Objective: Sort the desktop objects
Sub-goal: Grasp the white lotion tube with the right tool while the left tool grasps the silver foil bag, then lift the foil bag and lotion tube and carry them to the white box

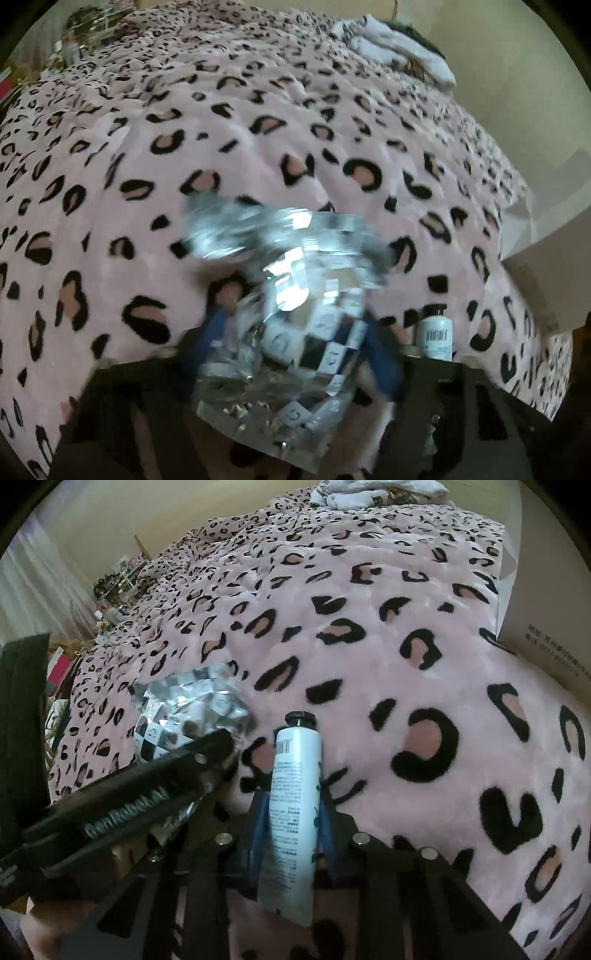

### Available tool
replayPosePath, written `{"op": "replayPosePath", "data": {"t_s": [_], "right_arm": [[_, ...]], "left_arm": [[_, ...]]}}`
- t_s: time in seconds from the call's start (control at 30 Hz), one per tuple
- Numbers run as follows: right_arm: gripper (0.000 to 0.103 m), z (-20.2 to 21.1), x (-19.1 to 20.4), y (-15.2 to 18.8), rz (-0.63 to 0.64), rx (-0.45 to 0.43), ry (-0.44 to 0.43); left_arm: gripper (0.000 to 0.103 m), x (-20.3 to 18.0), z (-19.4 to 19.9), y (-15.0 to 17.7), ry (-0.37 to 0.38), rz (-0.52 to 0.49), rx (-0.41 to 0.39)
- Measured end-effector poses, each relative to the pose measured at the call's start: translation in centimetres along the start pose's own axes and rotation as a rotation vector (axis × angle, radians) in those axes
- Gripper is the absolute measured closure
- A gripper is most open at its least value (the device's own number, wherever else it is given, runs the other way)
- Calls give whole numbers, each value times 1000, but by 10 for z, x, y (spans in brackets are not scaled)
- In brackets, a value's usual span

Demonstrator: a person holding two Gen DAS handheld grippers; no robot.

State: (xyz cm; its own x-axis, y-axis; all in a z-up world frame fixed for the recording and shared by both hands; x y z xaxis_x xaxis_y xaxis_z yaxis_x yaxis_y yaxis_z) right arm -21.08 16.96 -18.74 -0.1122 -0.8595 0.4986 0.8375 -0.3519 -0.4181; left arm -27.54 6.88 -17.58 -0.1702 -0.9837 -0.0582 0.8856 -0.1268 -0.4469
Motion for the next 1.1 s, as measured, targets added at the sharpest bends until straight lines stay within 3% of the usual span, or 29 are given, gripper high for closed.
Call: {"op": "replayPosePath", "data": {"t_s": [0.3, 0.67, 1.1], "right_arm": [[77, 24, 6, 8, 28, -20, -30], [77, 77, 31, 32, 107, -44, -63], [77, 127, 40, 77, 192, -22, -40]], "left_arm": [[48, 20, 33, 14, -58, 1, -64], [48, 53, 102, 72, -143, 55, -117], [48, 40, 160, 137, -165, 54, -105]]}}
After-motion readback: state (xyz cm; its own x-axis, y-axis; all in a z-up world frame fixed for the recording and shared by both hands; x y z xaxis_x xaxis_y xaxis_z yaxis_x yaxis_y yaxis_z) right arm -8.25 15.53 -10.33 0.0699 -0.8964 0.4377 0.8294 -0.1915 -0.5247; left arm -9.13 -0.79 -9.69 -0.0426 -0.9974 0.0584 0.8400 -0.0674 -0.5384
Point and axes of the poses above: each gripper's, at about its wrist camera, not at the fingertips, and z roughly against the way its jaws point, x to its left, y to its underside, the point moved 8 cm from there along -z, roughly the way its jaws point, and after that the axes turned 10 degrees about -y, right-handed, at the moved point
